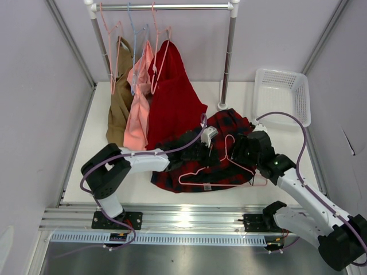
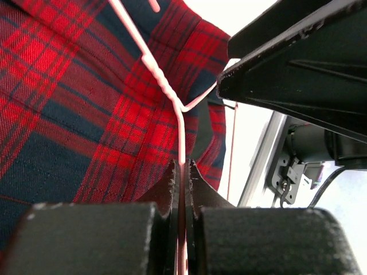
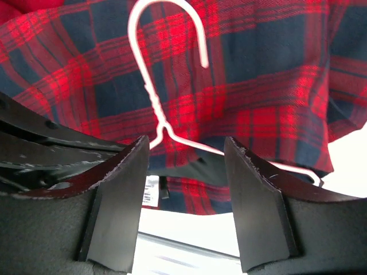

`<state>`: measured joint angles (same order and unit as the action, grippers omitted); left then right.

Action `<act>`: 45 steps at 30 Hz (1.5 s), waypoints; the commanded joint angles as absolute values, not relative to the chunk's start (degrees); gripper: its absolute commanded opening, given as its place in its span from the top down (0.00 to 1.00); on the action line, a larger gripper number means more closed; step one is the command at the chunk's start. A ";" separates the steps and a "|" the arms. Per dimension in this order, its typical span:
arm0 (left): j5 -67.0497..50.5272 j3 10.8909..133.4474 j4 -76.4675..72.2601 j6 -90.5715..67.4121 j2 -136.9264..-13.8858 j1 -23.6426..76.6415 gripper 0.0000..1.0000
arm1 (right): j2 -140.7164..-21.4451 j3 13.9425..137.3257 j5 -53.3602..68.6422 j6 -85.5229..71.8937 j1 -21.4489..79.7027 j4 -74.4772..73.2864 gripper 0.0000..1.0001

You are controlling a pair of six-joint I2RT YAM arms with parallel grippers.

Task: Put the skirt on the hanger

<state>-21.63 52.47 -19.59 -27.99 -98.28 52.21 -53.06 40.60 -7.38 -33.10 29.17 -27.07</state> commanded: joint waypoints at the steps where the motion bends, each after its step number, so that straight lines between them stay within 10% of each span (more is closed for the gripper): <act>1: -21.09 54.75 -18.98 -26.54 -98.88 53.35 1.00 | -54.84 40.69 -5.36 -31.38 29.18 -22.85 0.40; 12: -21.01 55.81 -18.28 -24.79 -98.97 54.14 1.00 | -61.52 41.57 -5.54 -30.15 31.82 -20.30 0.42; 32: -17.14 57.30 -12.58 -21.27 -97.47 54.49 1.00 | -65.13 43.68 -8.00 -29.36 34.01 -22.06 1.00; 39: -10.21 58.27 -5.98 -20.48 -90.98 54.32 0.57 | -63.46 42.72 -8.17 -28.13 34.01 -21.62 1.00; 45: -2.04 55.56 1.56 -19.86 -79.65 54.14 0.50 | -62.93 42.71 -7.91 -28.12 34.01 -21.36 1.00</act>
<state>-8.58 56.25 -2.04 -20.97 -86.74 54.24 -64.23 41.91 -7.16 -29.28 33.69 -22.33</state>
